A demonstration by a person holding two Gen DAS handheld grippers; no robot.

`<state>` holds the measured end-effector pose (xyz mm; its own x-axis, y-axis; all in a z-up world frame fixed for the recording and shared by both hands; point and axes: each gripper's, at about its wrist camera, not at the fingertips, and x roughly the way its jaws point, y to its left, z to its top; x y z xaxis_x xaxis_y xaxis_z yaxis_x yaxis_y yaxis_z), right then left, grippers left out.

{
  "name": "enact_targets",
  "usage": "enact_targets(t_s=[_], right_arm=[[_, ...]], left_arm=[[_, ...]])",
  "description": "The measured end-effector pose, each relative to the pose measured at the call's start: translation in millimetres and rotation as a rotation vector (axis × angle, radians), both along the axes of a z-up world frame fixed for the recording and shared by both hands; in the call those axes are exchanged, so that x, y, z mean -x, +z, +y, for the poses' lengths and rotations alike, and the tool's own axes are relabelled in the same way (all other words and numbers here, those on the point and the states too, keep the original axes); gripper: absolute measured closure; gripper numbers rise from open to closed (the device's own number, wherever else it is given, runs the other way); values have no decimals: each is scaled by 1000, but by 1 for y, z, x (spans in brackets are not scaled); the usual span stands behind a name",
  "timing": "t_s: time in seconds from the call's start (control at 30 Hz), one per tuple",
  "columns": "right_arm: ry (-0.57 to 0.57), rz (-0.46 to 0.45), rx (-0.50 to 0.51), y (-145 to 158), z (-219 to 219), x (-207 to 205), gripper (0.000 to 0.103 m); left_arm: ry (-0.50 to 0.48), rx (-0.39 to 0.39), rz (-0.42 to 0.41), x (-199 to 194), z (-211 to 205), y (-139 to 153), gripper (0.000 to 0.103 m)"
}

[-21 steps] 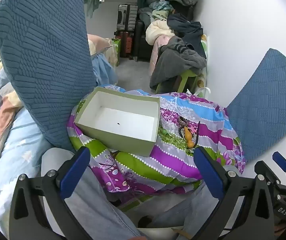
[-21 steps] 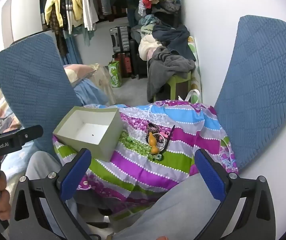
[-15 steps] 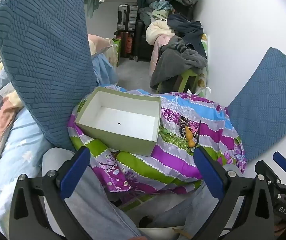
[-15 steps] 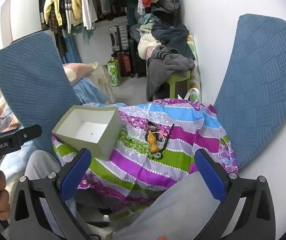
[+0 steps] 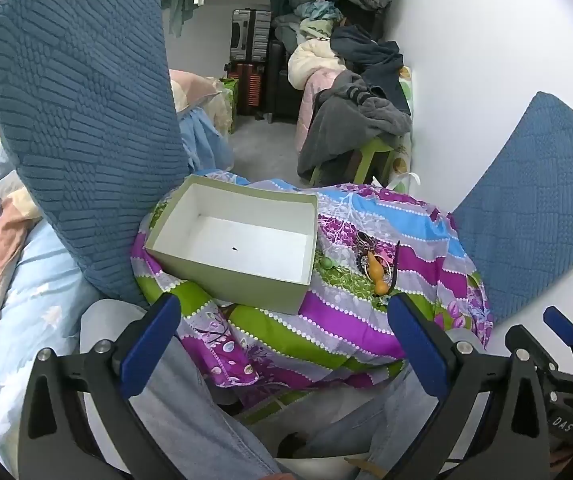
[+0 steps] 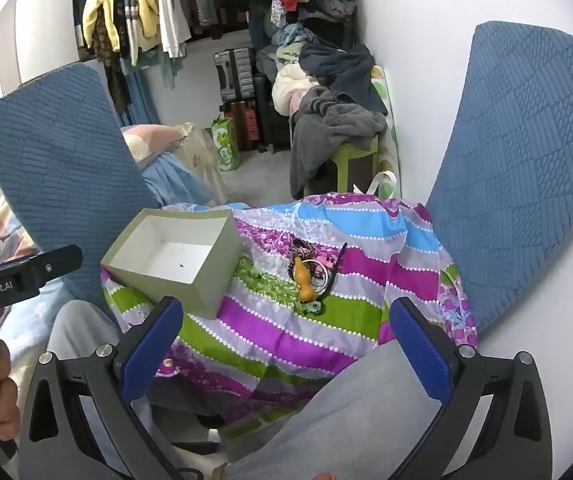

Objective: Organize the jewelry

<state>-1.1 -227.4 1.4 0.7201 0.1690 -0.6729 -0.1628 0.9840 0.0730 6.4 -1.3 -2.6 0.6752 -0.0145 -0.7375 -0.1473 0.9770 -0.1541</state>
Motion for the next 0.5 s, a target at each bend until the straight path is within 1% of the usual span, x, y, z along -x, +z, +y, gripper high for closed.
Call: enact_targets(t_s=[0.2,0.23,0.3,0.37,0.5], right_arm=[[-8,8,2,-7,0,-2,0],[-6,10,0,-6,0,-3,0],[-6,10,-2,-4,0,-4,0],[0,-4,7,0,1,-5,0],[-4,-5,3,0,2,-7,0]], left_arm=[[-7,5,1,-8,6,-1,1],[-9,2,-2,-9,6,-2,1],[-16,-20,-5,-3,-7,-3,1],[-16,-31,0,-4,-7,-5,1],[-7,-17,2,-5,-4,-6,1]])
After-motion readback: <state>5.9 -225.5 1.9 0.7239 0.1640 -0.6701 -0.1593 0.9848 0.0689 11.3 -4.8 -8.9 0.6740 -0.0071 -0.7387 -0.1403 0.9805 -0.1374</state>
